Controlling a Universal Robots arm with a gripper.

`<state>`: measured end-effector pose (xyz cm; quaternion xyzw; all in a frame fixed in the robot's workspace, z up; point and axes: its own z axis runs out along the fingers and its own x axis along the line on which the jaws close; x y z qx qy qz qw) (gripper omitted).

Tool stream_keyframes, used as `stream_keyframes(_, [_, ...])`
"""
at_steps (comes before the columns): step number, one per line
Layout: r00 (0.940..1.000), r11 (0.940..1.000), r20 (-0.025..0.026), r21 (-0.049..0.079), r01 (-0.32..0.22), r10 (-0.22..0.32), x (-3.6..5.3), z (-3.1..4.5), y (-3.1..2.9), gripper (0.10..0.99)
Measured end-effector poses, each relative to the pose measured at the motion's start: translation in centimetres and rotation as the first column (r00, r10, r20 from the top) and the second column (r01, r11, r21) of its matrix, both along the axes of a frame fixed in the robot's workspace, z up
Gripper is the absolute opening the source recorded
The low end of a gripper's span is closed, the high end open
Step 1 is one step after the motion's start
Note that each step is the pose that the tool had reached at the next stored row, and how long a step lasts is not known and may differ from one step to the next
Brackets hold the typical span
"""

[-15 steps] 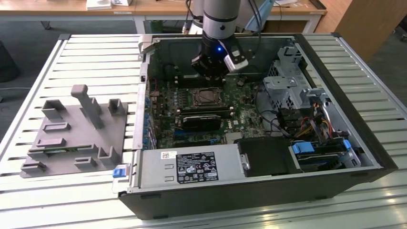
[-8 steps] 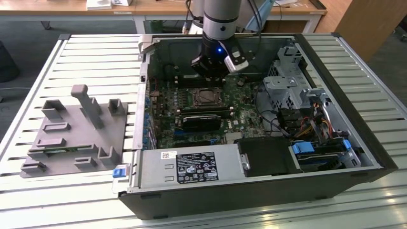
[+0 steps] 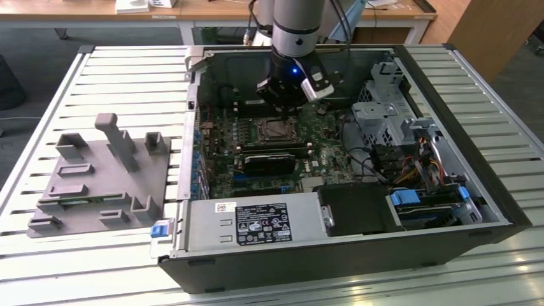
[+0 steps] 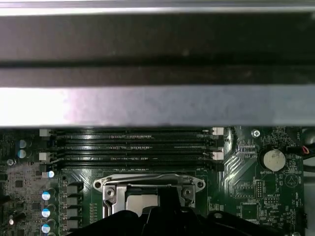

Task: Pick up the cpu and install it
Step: 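Install the second cpu locking lever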

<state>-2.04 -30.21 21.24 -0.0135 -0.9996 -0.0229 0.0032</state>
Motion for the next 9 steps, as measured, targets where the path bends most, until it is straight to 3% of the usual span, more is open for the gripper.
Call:
stream_keyframes(5, [1.0, 1.0, -0.0001, 0.0, 0.0, 0.0, 0.0, 0.24, -0.08, 0.106])
stream_keyframes(9, [1.0, 1.0, 0.0, 0.0, 0.0, 0.0, 0.0, 1.47, -0.08, 0.106])
